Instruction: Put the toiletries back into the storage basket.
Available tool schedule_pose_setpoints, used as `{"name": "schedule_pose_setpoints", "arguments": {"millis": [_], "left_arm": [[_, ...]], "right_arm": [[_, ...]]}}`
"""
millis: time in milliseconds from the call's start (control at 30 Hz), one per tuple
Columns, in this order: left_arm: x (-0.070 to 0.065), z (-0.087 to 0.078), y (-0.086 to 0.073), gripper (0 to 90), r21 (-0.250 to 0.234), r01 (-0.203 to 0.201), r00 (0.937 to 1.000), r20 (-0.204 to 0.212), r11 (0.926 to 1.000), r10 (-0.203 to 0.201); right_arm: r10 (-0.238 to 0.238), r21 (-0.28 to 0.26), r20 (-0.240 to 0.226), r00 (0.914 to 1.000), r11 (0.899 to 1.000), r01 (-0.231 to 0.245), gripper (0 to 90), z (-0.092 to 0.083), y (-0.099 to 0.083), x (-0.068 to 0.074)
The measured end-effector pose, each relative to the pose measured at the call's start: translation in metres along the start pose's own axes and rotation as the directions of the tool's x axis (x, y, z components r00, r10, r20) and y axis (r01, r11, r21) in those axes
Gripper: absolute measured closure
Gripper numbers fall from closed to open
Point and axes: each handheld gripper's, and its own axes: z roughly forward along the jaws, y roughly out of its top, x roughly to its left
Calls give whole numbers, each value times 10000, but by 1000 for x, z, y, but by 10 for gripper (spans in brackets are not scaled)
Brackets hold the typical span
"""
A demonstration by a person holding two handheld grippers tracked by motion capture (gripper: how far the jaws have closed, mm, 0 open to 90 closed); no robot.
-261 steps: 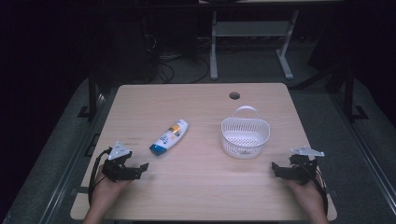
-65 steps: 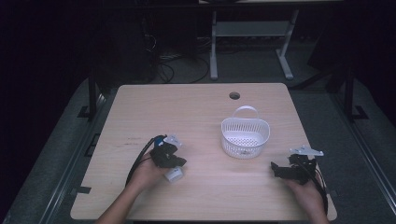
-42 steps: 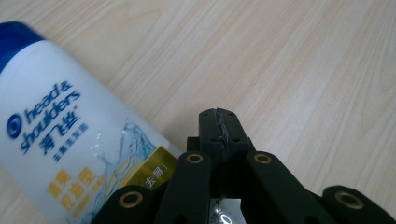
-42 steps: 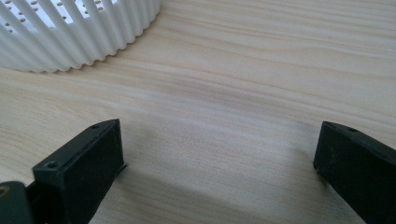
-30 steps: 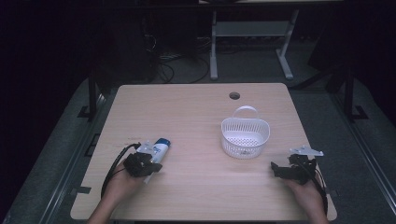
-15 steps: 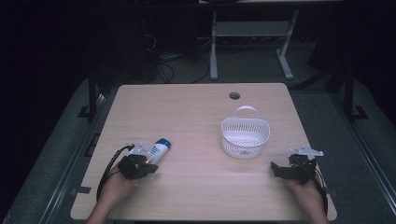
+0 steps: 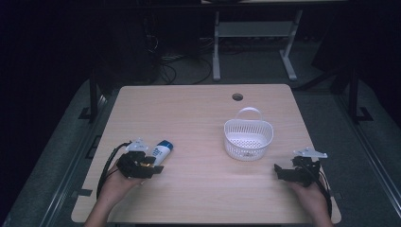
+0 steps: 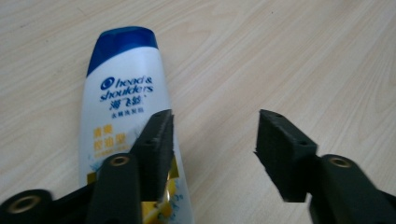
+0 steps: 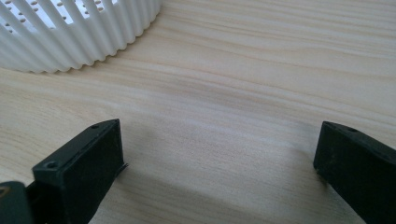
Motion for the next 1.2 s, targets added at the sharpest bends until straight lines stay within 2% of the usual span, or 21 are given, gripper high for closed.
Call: {"name": "schedule_pose_setpoints", "arguments": {"millis": [200,367,500,600,800,867,1067,1200], "left_arm": [[4,2,10,346,114,64,9998,-209,9999,-62],[14,6,22,273,499,142,9992,-387,9987,-123],[21,11,32,257,476,284,9974,-671,9985,-252],[25,15,39,254,612,189,9958,-908,9979,-133],[33,22,54,230,659,400,9915,-1261,9970,-315],[37,26,59,209,835,478,9899,-1368,9954,-360],[43,38,65,146,1235,807,9871,-1476,9891,-622],[44,44,64,135,1285,956,9849,-1562,9871,-750]], "right_arm": [[5,4,-4,10000,10000,-5,9,0,0,0],[18,-14,13,10000,10000,-18,9,1,1,0],[15,-14,4,10000,10000,-15,9,1,1,0],[9,-12,-7,10000,10000,-9,9,1,1,0],[-16,-11,-30,10000,10000,16,9,1,0,0],[-16,-10,-32,10000,10000,16,9,1,1,0],[-23,-7,-31,10000,10000,23,9,1,0,0],[-19,-7,-31,10000,10000,19,9,1,0,0]]}}
